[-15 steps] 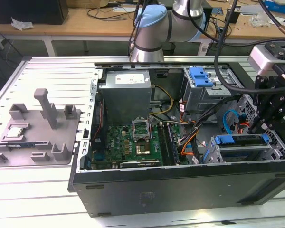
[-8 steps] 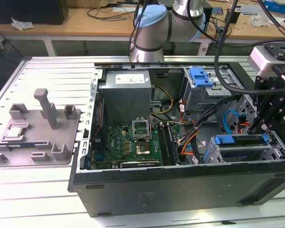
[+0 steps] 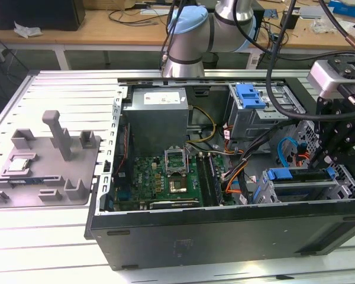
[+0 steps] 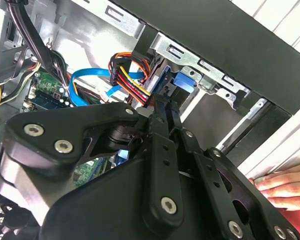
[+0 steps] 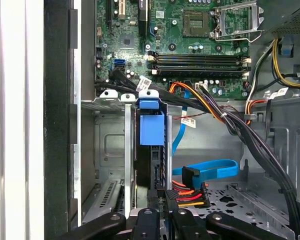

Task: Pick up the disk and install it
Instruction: 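Insert the first disk wire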

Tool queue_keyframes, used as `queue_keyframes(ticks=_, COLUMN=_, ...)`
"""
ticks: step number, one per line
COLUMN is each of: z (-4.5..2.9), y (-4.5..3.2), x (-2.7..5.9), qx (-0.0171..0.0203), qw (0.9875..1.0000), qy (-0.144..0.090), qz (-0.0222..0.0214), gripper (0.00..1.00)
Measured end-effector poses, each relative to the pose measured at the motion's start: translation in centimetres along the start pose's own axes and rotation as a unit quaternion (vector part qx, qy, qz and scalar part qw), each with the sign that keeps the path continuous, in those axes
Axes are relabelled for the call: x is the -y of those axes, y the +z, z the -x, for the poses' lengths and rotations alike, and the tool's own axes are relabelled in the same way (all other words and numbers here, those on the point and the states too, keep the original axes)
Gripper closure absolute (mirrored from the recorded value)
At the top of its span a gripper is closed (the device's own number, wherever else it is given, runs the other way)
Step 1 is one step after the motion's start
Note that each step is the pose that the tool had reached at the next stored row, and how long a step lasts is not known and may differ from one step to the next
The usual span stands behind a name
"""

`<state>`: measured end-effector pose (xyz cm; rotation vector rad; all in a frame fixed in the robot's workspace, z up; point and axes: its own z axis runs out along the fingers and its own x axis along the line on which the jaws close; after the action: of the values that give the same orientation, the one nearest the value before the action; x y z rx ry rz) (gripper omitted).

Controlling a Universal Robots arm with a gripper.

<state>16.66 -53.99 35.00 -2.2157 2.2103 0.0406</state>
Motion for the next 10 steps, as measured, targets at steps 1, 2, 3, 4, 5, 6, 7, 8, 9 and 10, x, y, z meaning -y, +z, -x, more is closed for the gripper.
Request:
queue_keyframes(ticks=1, z=0.00, y=0.02, x=0.00, qx=0.0000, qw=1.0000, qy=0.000, qz=0.0000, gripper=0.84)
queue_keyframes(ticks=2, z=-0.01, y=0.09, x=0.01, qx=0.0007, qw=1.0000, qy=0.000, qz=0.0000, gripper=0.84)
queue_keyframes(ticks=3, z=0.00, y=0.13, x=0.04, qx=0.0015, qw=1.0000, qy=0.000, qz=0.0000, gripper=0.84)
queue_keyframes(ticks=4, z=-0.01, y=0.16, x=0.06, qx=0.0021, qw=1.0000, qy=0.000, qz=0.0000, gripper=0.84)
queue_keyframes(ticks=5, z=-0.01, y=0.20, x=0.06, qx=0.0024, qw=1.0000, qy=0.000, qz=0.0000, gripper=0.84)
queue_keyframes(ticks=6, z=-0.03, y=0.26, x=0.06, qx=0.0027, qw=1.0000, qy=0.000, qz=0.0000, gripper=0.84)
queue_keyframes(ticks=7, z=-0.06, y=0.32, x=0.06, qx=0.0030, qw=1.0000, qy=0.000, qz=0.0000, gripper=0.84)
queue_keyframes(ticks=8, z=-0.09, y=0.34, x=0.06, qx=0.0029, qw=1.0000, qy=0.000, qz=0.0000, gripper=0.84)
queue_keyframes(ticks=9, z=-0.10, y=0.35, x=0.06, qx=0.0029, qw=1.0000, qy=0.000, qz=0.0000, gripper=0.84)
queue_keyframes(ticks=10, z=-0.11, y=0.36, x=0.06, qx=0.0029, qw=1.0000, qy=0.000, qz=0.0000, gripper=0.84)
